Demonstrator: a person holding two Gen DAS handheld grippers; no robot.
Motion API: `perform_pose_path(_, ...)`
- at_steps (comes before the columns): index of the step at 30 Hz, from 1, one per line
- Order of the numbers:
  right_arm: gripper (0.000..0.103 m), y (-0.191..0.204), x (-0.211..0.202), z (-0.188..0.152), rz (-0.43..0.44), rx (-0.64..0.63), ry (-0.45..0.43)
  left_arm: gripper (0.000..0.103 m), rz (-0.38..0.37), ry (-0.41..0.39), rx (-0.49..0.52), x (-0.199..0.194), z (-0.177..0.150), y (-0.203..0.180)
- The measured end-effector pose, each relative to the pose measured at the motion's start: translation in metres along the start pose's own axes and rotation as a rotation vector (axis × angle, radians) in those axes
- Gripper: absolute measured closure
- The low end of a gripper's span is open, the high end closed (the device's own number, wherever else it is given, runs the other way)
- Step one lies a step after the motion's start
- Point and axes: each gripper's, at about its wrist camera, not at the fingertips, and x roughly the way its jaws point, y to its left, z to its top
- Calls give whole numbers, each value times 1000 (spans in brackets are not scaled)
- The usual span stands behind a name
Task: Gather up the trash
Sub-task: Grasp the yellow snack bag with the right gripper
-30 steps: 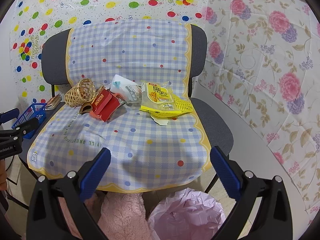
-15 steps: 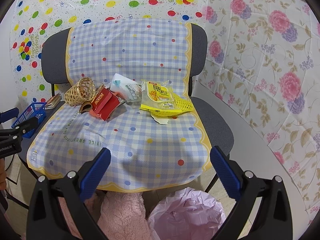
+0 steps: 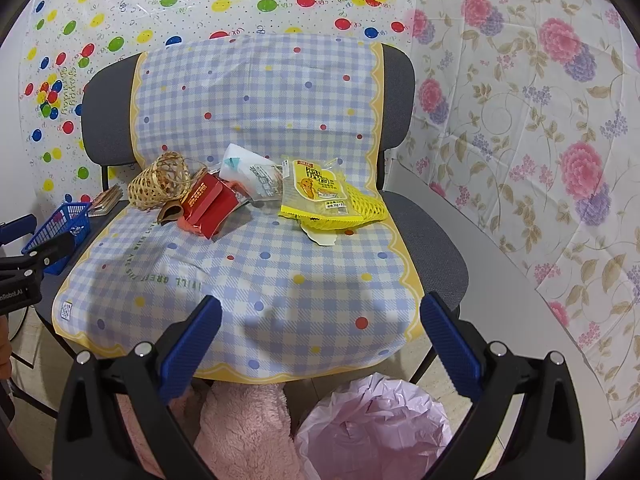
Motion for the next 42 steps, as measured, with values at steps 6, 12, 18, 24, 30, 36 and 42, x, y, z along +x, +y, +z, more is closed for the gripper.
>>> perform_pose_path(6, 6, 0, 5, -1, -1, 0, 4, 6, -1, 3, -2, 1, -2, 2)
perform_pose_path(12, 6, -2, 30, 4, -4, -15, -7, 6, 16, 26, -5, 16, -10, 11)
perform_pose_path(18, 6, 0, 72, 15, -68, -95, -45, 7, -18, 96, -51, 43, -5, 16)
perform_pose_path(24, 6, -1, 114, 34, 1, -130, -62, 8, -52, 122, -41, 68, 2, 13)
perform_pose_path(30, 6, 18, 149, 51, -57, -289, -94, 8, -43, 124, -9, 89, 15, 9)
perform_pose_path(36, 28, 32, 188, 58, -42, -386, -30, 8, -25, 146, -28, 112, 22, 14)
perform_pose_path(42, 69, 45, 221, 64, -99, -465, 6, 8, -44, 181, -35, 123, 24, 15)
